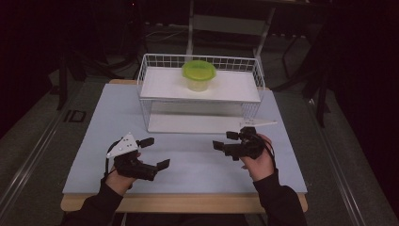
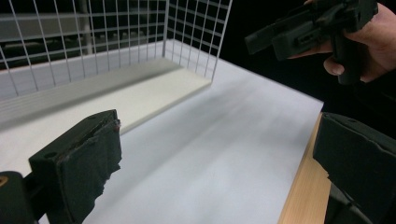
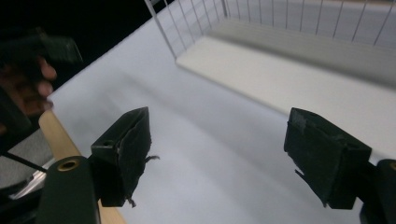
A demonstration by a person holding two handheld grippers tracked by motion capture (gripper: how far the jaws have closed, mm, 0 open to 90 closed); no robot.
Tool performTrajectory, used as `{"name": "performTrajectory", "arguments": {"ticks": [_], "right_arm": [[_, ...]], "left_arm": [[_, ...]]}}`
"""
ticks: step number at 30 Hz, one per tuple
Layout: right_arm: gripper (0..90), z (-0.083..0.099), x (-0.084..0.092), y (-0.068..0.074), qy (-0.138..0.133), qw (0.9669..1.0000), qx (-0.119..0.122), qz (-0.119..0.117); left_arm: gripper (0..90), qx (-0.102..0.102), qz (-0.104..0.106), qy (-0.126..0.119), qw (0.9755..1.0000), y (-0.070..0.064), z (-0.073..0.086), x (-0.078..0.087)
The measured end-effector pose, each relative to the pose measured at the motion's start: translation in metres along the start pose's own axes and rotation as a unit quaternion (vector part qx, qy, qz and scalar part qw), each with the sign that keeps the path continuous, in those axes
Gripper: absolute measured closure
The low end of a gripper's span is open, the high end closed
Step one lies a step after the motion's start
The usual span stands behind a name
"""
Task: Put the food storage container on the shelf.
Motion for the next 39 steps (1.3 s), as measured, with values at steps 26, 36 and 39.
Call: {"name": "performTrajectory", "arguments": {"ticks": [26, 36, 39], "right_arm": [[20.1, 0.078, 0.021, -0.009, 0.017, 0.9979, 0.055, 0.03], [18.7, 0.088, 0.032, -0.022, 0.008, 0.9976, 0.056, 0.041], [18.7, 0.088, 0.035, -0.029, 0.003, 0.997, 0.057, 0.052]], "left_arm": [[1.9, -0.034, -0.002, 0.058, 0.9978, 0.017, 0.039, 0.031], [1.9, -0.038, -0.011, 0.067, 0.997, 0.029, 0.046, 0.04], [1.9, -0.033, -0.01, 0.065, 0.9973, 0.031, 0.046, 0.041]]}}
Point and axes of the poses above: each handheld gripper's, and its own axes: x roughly backward along the jaws, z roughly out of its underside, y roughly to its left, the point moved 4 cm from there along -x, roughly forward along the jaws, and after that the axes turned 2 degrees about -z, right-handed, at the moved point
